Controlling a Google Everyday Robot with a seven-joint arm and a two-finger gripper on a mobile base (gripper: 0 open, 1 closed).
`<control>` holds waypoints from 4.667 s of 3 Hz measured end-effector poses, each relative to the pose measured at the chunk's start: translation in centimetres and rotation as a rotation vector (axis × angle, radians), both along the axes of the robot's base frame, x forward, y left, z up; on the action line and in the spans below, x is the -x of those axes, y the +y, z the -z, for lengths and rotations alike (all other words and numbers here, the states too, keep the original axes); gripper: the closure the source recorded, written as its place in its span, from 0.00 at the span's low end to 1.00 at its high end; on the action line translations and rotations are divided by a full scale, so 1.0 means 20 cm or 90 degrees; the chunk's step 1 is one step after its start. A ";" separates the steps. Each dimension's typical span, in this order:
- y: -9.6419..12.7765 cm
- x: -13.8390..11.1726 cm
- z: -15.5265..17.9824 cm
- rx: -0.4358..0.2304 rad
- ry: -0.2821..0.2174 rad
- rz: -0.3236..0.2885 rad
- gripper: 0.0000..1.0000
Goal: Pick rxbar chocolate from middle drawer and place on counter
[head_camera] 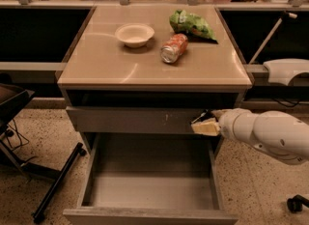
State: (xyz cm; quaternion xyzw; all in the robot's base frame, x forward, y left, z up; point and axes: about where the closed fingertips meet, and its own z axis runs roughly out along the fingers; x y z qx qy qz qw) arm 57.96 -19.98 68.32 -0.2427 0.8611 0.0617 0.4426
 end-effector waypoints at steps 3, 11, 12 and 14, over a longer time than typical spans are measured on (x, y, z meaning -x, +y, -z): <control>-0.16 0.01 -0.53 0.036 -0.099 0.016 1.00; -0.20 -1.12 -0.61 -0.021 -0.034 0.053 1.00; -0.20 -1.12 -0.61 -0.021 -0.034 0.053 0.82; -0.20 -1.12 -0.61 -0.021 -0.033 0.053 0.35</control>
Offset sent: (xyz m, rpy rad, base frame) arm 0.0005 -0.0265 0.0485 -0.0206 -0.0761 -0.0458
